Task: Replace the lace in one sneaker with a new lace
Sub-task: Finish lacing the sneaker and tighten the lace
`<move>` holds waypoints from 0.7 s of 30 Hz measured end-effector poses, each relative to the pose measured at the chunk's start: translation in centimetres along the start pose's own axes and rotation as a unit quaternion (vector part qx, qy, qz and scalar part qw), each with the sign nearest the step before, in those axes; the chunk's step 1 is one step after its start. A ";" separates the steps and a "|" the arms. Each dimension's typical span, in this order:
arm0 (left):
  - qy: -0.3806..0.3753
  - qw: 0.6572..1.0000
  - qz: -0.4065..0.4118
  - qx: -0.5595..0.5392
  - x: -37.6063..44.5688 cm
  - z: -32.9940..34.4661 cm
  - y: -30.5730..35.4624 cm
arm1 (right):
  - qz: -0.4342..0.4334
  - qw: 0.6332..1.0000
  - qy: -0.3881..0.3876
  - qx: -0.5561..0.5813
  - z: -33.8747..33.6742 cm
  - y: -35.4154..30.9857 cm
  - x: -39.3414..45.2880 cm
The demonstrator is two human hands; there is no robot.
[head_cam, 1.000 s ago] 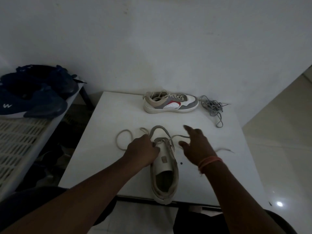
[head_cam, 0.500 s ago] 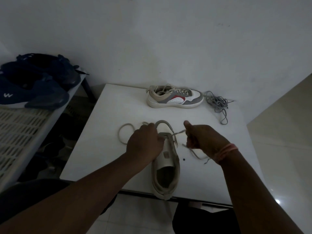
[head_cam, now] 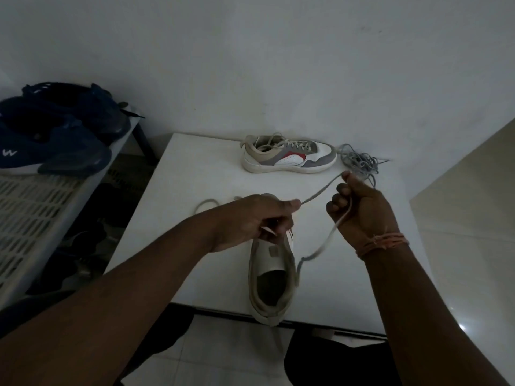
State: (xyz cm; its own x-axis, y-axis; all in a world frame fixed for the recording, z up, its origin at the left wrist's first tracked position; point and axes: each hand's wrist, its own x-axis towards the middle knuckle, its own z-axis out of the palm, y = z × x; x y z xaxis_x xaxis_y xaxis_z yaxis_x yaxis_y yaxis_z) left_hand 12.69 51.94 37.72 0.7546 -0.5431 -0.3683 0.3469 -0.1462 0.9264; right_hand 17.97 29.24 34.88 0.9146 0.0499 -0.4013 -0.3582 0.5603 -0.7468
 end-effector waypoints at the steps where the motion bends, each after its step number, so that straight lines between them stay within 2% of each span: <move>1: 0.001 1.000 0.006 -0.027 0.1 0.0 0.0 | 0.005 0.999 0.025 -0.038 0.1 0.2 -0.1; 3: 0.030 0.996 -0.006 -0.084 0.7 0.6 -0.2 | 0.019 0.996 0.039 -0.080 0.5 0.7 -0.5; 6: 0.101 0.992 -0.013 -0.068 1.5 1.6 -0.9 | 0.072 0.995 -0.060 0.037 2.0 1.3 -1.5; 8: 0.077 0.995 -0.009 -0.057 1.5 2.3 -1.1 | 0.096 0.979 -0.128 0.126 3.1 1.3 -2.1; 10: 0.028 0.999 -0.010 -0.011 1.1 2.8 -1.0 | 0.081 0.974 -0.134 0.162 3.5 0.9 -1.9; 12: 0.012 1.000 0.005 0.027 0.9 2.4 -0.8 | 0.062 0.983 -0.077 0.154 2.6 0.3 -1.1; 14: 0.039 0.999 0.012 0.016 0.8 1.4 -0.5 | 0.071 0.992 0.029 0.104 0.7 0.4 -0.1; 17: 0.177 0.984 -0.018 0.006 0.9 -0.9 -0.1 | 0.083 0.985 0.153 -0.004 -2.0 1.5 1.2; 19: 0.276 0.959 -0.053 -0.033 1.0 -2.2 -0.2 | 0.062 0.977 0.196 -0.062 -2.6 1.9 1.5; 21: 0.335 0.936 -0.092 -0.053 1.3 -2.9 -0.7 | 0.034 0.967 0.211 -0.140 -2.4 1.9 1.6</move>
State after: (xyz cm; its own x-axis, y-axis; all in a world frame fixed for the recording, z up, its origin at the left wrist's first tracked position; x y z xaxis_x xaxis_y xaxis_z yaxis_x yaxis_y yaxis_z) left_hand 15.05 53.75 36.33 0.8439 0.1299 -0.5206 0.5325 -0.0836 0.8423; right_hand 18.28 28.42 31.54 0.7502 -0.2967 -0.5910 -0.5051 0.3197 -0.8017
